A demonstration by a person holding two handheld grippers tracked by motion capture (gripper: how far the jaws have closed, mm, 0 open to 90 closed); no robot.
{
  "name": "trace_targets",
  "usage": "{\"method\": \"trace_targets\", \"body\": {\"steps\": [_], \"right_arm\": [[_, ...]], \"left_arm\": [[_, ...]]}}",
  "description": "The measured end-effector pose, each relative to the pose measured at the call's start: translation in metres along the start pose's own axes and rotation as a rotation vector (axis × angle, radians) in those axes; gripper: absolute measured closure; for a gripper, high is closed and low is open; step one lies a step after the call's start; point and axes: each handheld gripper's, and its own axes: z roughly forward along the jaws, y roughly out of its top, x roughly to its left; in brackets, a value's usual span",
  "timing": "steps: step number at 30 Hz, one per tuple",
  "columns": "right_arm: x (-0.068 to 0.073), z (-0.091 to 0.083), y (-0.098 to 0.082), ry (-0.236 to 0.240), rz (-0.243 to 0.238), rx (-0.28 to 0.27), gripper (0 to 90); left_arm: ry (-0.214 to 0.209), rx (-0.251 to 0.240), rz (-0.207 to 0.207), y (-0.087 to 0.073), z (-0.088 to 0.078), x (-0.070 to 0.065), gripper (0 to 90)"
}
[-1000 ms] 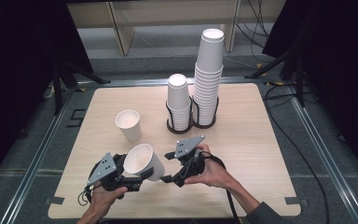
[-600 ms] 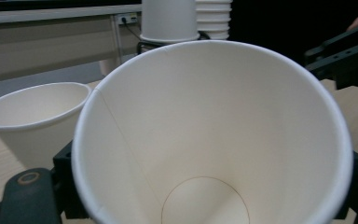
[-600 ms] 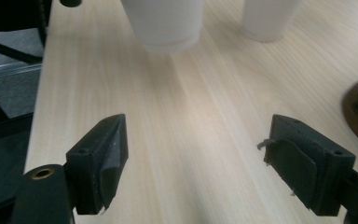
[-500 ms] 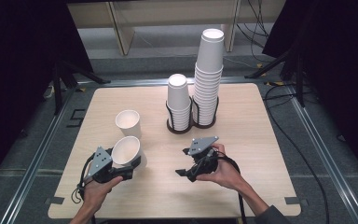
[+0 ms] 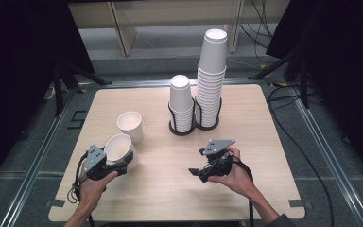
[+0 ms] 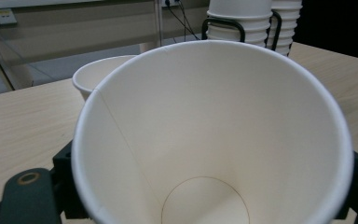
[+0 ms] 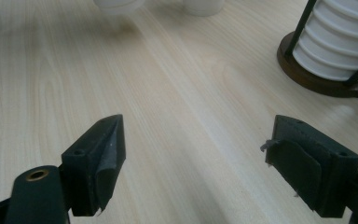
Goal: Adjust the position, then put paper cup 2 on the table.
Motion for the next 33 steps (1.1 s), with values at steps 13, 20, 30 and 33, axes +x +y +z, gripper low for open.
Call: {"method": "trace_targets", "body": {"steps": [13,20,30,33], "right_arm": [[0.004,-0.005,-0.010,-0.005,0.013,0.015,19.0],[0.006,-0.005,-0.012,-0.015,0.002,0.022,19.0],[0.003,-0.010,-0.017,-0.036,0.031,0.018,18.6],[0.002,-0.010,-0.019,-0.050,0.026,0.013,18.4]], "left_arm": [[0.034,0.022,-0.013,-0.004,0.001,0.011,15.9],[0.067,0.028,-0.021,-0.005,0.001,0.018,15.9],[0.117,0.022,-0.041,-0.008,0.000,0.032,15.9],[0.137,0.034,-0.043,-0.008,-0.002,0.036,15.8]]}}
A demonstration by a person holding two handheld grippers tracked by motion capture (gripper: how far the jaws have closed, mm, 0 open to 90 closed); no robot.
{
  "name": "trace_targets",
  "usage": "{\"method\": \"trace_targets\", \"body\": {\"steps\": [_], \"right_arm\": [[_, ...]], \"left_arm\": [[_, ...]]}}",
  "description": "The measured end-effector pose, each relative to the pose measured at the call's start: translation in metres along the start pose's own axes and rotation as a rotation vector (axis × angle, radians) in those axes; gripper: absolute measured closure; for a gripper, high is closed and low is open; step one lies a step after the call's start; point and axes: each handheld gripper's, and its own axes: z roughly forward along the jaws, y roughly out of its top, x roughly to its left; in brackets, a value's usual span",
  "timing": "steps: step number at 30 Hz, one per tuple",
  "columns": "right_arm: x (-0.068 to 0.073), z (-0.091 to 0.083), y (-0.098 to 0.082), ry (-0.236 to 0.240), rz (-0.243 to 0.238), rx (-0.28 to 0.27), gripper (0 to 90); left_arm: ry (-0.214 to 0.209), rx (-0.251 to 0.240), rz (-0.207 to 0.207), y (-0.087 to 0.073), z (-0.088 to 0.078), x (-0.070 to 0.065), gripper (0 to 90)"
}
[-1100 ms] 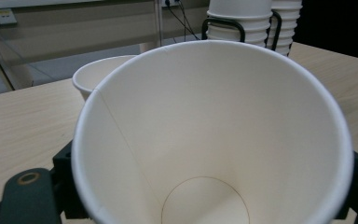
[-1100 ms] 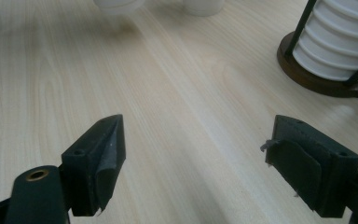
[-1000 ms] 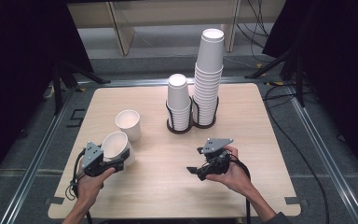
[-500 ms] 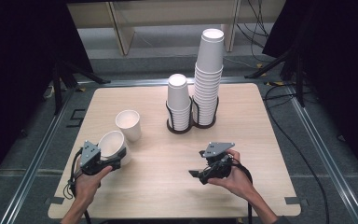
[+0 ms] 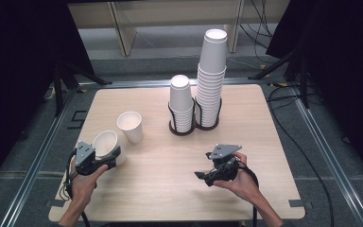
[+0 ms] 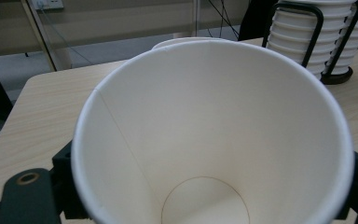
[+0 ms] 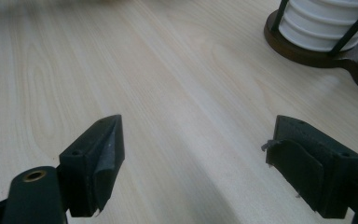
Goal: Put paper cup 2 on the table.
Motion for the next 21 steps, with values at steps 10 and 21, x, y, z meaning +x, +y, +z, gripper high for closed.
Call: {"method": "trace_targets", "body": {"steps": [10,21], "right_arm": [[0.004,-0.001,-0.002,-0.004,-0.016,0.014,18.5],[0.003,-0.002,-0.004,-0.003,0.000,0.013,18.5]], "left_arm": [[0.048,-0.021,-0.012,0.000,0.005,0.017,15.9],[0.075,0.001,-0.007,0.003,0.020,0.027,15.8]]}}
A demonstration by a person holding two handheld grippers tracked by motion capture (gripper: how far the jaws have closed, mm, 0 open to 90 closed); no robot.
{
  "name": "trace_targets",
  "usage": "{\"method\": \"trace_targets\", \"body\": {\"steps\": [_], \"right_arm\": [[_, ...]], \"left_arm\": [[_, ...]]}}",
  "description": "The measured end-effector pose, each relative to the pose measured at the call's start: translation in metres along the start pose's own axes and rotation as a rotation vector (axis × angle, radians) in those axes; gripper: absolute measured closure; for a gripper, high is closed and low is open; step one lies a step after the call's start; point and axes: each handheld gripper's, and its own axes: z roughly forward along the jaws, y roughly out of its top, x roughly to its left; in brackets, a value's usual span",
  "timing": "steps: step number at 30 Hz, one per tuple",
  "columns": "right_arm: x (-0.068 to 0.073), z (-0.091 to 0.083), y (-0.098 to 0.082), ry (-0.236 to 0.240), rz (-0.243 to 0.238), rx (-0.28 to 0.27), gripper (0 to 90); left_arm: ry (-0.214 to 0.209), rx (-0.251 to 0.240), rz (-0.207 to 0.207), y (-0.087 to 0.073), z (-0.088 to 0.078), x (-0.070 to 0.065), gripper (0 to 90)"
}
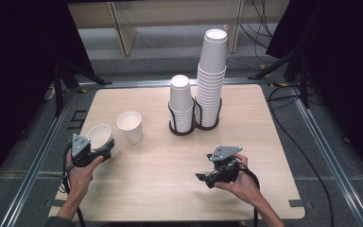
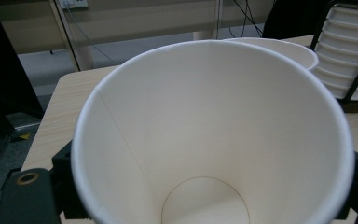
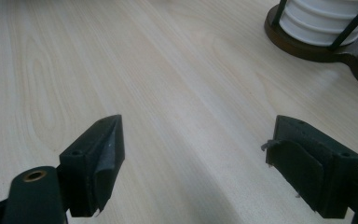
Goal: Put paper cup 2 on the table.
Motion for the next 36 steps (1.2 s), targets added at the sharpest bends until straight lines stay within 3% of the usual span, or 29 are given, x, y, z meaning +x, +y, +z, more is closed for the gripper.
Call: {"method": "trace_targets", "body": {"steps": [16,25,28,29,32,36], "right_arm": [[0.001,-0.007,-0.008,-0.011,0.011,-0.004,18.5],[0.001,-0.008,-0.009,-0.012,-0.001,-0.001,18.6],[0.002,-0.008,-0.009,-0.010,-0.006,-0.002,18.6],[0.003,-0.009,-0.009,-0.008,0.015,0.003,18.6],[0.003,-0.008,-0.009,-0.003,0.001,-0.003,18.5],[0.003,-0.008,-0.009,0.000,0.003,-0.002,18.6]], "left_arm": [[0.030,0.046,-0.014,0.003,0.029,0.017,15.7],[0.041,0.031,-0.019,0.006,0.039,0.022,15.5],[0.046,0.050,-0.018,0.004,0.043,0.023,15.3],[0.046,0.056,-0.015,0.003,0.044,0.023,15.2],[0.051,0.067,-0.010,0.001,0.047,0.024,14.9],[0.025,0.061,-0.012,-0.002,0.052,0.024,14.3]]}}
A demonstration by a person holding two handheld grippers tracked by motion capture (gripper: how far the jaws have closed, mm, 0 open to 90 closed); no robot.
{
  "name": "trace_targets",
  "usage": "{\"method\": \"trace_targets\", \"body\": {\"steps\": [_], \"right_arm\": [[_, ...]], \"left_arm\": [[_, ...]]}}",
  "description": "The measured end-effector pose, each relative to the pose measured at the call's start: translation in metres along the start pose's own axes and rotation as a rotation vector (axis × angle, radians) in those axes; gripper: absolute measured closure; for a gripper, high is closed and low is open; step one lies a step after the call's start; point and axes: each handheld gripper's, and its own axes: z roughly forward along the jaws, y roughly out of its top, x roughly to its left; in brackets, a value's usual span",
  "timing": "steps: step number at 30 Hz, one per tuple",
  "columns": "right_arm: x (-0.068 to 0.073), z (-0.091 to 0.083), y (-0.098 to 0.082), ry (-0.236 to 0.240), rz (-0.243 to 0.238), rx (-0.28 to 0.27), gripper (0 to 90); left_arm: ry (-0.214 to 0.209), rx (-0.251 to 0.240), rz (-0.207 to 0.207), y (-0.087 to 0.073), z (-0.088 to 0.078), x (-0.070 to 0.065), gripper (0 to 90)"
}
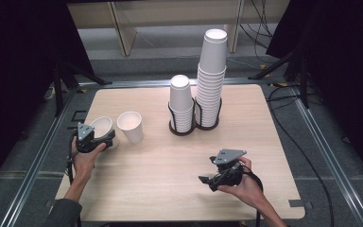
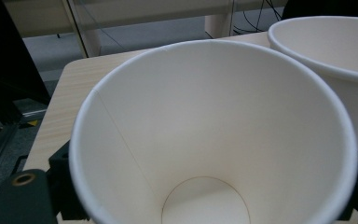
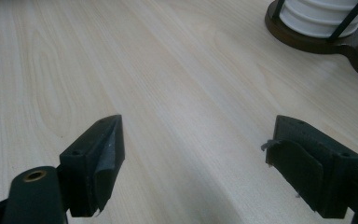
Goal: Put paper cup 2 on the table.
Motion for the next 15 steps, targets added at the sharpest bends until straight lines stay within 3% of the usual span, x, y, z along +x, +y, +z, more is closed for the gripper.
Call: {"method": "trace_targets", "body": {"steps": [8,15], "right_arm": [[0.0006,0.0000,0.0002,0.003,-0.012,-0.002,18.9],[0.0003,0.0006,-0.0002,0.004,-0.015,0.002,19.2]], "left_arm": [[-0.056,-0.022,0.016,-0.0019,0.0022,-0.0012,12.5],[-0.068,-0.032,0.023,-0.0050,0.0030,-0.0013,12.5]]}}
